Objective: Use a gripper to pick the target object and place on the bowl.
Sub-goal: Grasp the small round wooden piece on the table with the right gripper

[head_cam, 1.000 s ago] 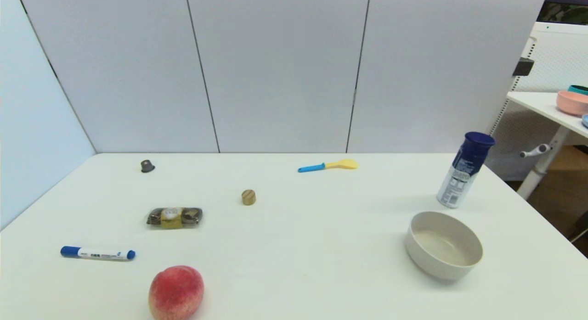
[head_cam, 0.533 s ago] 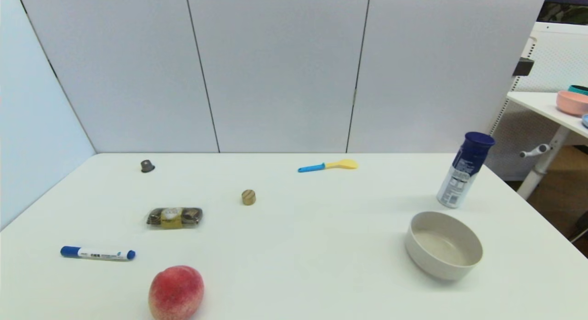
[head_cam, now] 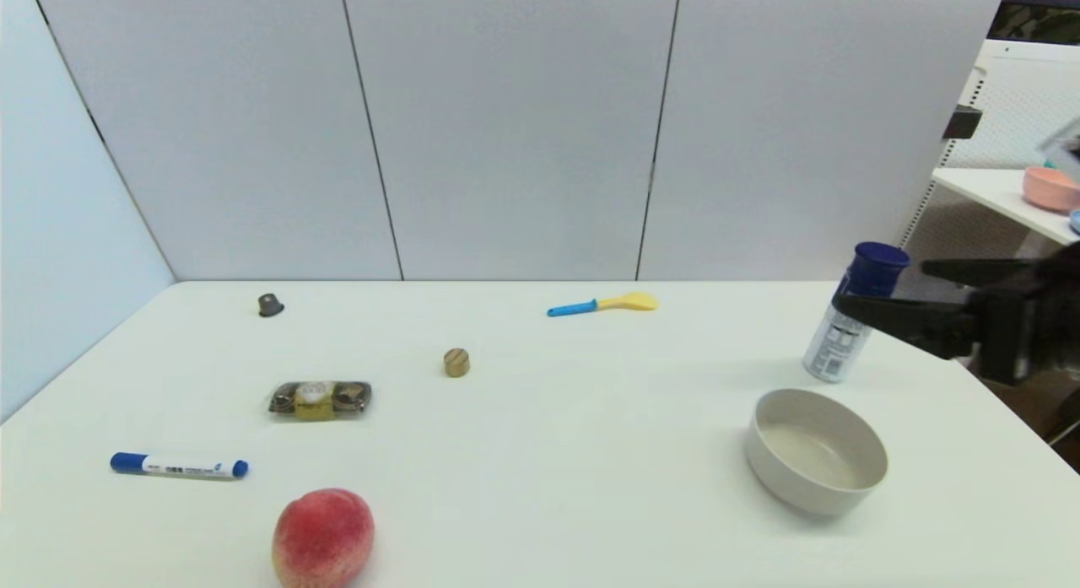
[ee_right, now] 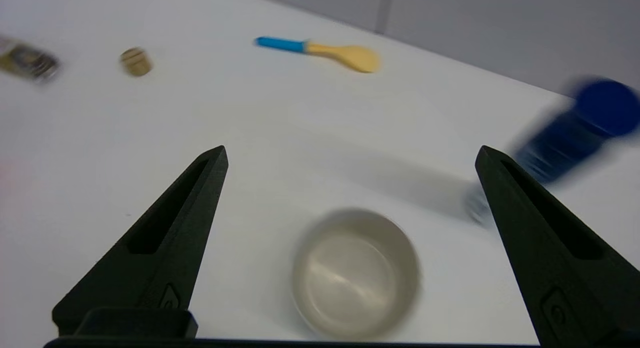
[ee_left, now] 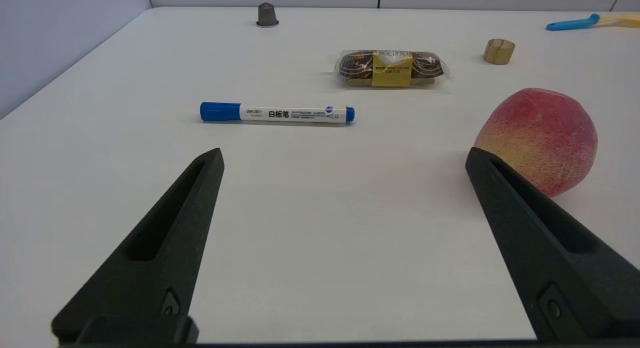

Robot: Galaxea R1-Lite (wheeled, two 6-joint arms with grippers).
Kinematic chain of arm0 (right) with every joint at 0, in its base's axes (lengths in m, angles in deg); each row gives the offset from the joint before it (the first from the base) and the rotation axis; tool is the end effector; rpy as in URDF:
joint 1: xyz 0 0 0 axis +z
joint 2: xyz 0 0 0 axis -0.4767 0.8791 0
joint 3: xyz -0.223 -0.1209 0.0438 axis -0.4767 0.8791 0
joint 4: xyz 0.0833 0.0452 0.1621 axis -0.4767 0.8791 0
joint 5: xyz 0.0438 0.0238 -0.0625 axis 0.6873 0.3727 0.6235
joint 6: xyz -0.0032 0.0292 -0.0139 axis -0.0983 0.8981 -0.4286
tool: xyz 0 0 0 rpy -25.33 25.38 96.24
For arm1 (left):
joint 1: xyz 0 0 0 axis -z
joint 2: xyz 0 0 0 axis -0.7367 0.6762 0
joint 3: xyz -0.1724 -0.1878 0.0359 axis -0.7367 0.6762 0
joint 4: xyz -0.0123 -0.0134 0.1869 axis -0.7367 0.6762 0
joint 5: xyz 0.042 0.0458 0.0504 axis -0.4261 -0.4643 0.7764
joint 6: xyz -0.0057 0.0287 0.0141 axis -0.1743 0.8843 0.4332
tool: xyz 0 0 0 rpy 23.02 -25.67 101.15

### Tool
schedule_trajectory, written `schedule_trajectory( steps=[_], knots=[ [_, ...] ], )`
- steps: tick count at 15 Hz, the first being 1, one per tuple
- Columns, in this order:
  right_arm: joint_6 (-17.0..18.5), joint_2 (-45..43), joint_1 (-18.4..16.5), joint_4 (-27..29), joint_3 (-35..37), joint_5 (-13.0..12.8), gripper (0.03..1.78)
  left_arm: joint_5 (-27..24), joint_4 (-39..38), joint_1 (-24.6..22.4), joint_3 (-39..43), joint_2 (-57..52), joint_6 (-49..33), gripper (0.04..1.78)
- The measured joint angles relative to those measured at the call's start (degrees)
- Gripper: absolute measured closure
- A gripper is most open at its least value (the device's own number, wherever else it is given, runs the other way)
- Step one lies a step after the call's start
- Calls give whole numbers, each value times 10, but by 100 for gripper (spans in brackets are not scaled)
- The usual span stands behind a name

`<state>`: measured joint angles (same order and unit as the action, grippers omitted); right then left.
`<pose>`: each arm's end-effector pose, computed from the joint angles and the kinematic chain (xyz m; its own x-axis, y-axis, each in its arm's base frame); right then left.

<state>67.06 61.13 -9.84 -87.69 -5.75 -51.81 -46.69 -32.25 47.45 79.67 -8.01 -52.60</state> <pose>0.1974 0.0696 0.2206 0.8644 0.3824 -0.3264 -0.4192 0.9066 -0.0482 0.0267 0.0000 0.0754 1.0000 -0.0018 -0.0060 0.0019 0.9999 0.0165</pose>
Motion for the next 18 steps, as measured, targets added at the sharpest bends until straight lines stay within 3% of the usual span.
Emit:
schedule_trajectory(
  steps=[4,8,15,18],
  knots=[
    [-5,163,117,-3,-99,-1,10,0,0,0,0,0,0,11],
    [-6,283,187,-5,-201,-2,10,0,0,0,0,0,0,11],
    [-7,428,230,-81,-286,-2,10,0,0,0,0,0,0,11],
    [-48,469,233,-59,-332,0,10,0,0,0,0,0,0,11]
  ],
)
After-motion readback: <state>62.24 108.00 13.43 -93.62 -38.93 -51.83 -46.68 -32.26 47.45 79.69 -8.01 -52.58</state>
